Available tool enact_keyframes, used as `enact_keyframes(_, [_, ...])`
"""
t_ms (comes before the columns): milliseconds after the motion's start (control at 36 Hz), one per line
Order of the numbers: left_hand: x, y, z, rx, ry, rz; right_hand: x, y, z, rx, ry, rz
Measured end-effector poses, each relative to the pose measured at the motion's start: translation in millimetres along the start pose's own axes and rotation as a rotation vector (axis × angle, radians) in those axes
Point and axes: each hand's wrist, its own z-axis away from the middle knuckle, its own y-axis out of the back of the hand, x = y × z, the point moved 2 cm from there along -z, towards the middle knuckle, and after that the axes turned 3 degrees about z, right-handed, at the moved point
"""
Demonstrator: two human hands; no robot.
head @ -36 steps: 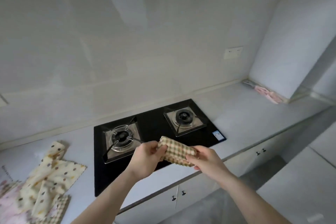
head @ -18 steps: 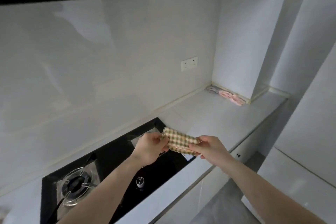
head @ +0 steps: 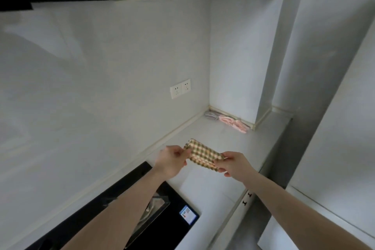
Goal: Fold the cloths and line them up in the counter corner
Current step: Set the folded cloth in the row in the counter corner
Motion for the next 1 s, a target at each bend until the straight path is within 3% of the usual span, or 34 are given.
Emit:
enact_keyframes(222, [-13.9,-12.4,-48.5,-0.180,0.078,0.019,23.5,34.8,-74.7,0.096,-0.116,-0.127])
enact_keyframes(722, [20.6,-84.1,-200.0,0.007,0.164,-0.058,116.4,165.7,-336.5,0.353,-0.481,-0.013])
enact_keyframes(1000, [40.5,-129.4,-237.4,-0.025,0.182,-0.161,165.1,205.9,-393.5,0.363,-0.611,0.096])
